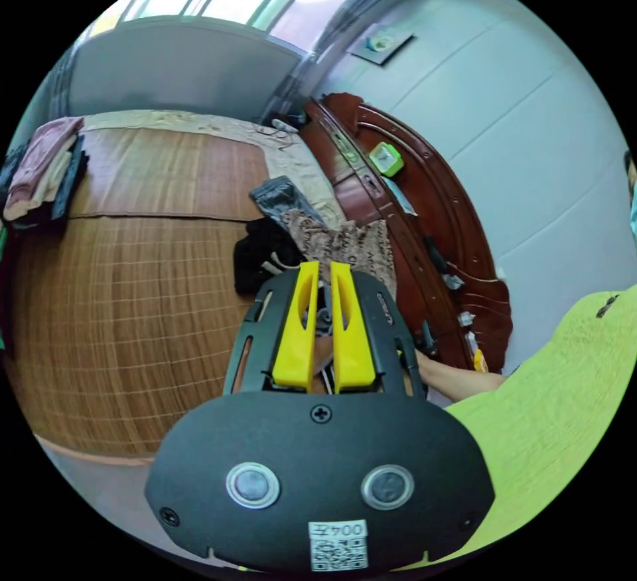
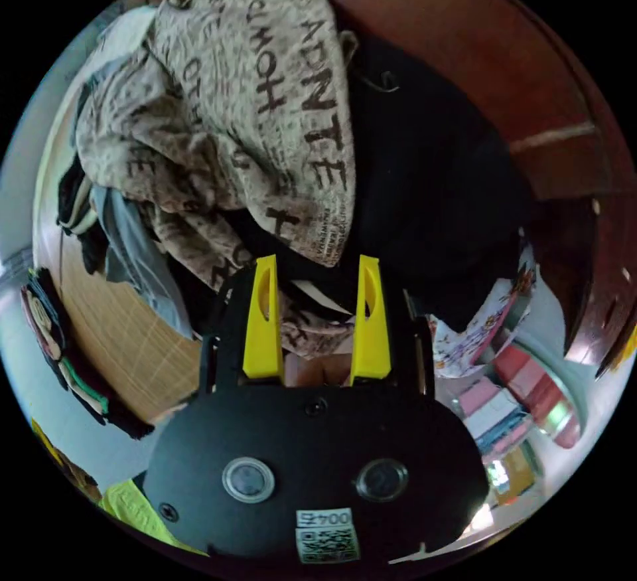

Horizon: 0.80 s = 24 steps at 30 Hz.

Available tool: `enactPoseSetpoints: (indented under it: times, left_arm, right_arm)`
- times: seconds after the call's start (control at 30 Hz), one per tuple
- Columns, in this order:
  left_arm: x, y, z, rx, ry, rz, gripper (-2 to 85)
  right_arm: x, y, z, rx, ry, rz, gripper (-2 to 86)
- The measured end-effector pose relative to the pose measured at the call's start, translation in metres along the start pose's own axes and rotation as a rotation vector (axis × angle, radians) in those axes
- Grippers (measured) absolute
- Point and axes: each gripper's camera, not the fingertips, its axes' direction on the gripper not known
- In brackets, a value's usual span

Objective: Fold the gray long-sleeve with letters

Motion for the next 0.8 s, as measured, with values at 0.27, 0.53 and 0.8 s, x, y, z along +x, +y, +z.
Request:
enactPoseSetpoints:
  times: [0.27, 0.53, 0.8]
  left_arm:
    - [-0.012, 0.045, 0.0, 0.041, -0.202, -0.106, 1.6]
    - [-0.012, 0.075, 0.002, 0.119, -0.179, -0.033, 5.8]
    - [-0.018, 0.102, -0.021, 0.182, -0.097, 0.021, 10.3]
  right_arm:
    - [0.035, -0.051, -0.08, 0.182, -0.118, -0.168, 1.6]
    - [0.063, -0.018, -0.277, 0.577, -1.056, -0.463, 1.3]
    - [-0.002, 0.031, -0.429, 0.65, -1.6, -0.807, 1.0]
